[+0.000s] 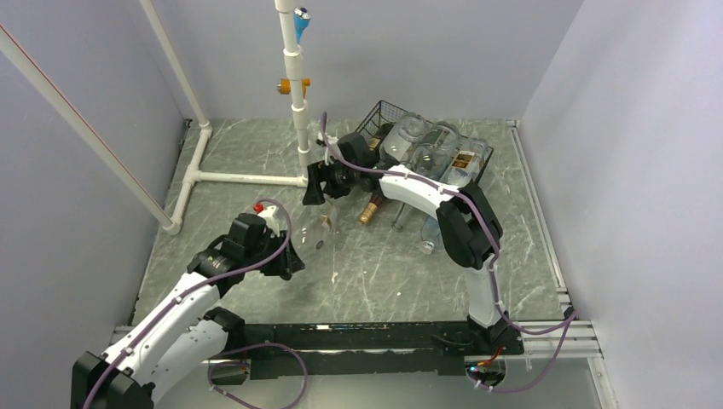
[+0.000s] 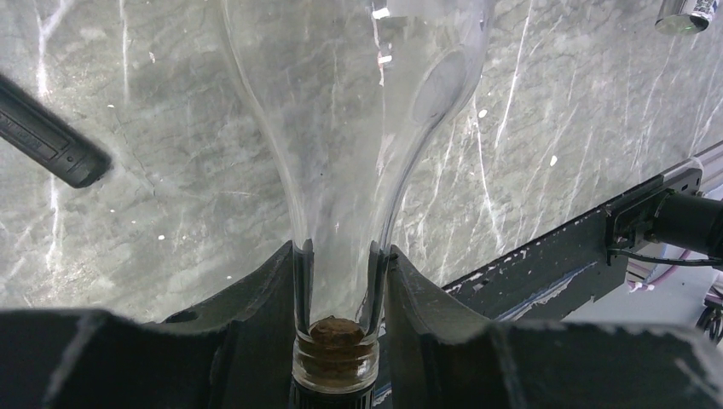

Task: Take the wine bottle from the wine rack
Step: Pick up the wine bottle from the wine rack, then place the wine bottle at the center of the board.

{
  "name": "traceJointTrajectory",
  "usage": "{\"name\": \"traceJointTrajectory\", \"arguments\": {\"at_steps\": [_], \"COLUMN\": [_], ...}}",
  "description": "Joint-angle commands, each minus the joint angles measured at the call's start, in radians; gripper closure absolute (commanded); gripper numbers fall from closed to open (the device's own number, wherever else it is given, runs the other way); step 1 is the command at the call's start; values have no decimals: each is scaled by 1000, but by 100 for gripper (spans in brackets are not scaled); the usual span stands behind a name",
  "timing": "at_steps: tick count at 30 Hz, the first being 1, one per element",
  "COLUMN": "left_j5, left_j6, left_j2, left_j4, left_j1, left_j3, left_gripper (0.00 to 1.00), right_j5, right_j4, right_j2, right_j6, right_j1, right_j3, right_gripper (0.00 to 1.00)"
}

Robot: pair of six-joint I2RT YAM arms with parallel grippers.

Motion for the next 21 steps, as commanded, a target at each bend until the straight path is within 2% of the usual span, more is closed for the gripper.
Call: {"name": "traceJointTrajectory", "arguments": {"at_steps": [1, 15, 21], "left_j5": [-90, -95, -91], "left_j6": [-27, -29, -28], "left_j2": [-34, -57, -58], "left_j4": [264, 215, 191], "left_j1": [13, 13, 13], "left_j3": [28, 14, 19], "left_gripper": [100, 100, 100], "right_j5": [-207, -204, -187], "right_j4": [-52, -37, -51], "right_j2": [-23, 8, -2], "right_j6": [75, 80, 53], "right_j1": [118, 118, 111], "right_j3": [8, -20, -16], "right_gripper": [20, 17, 12]}}
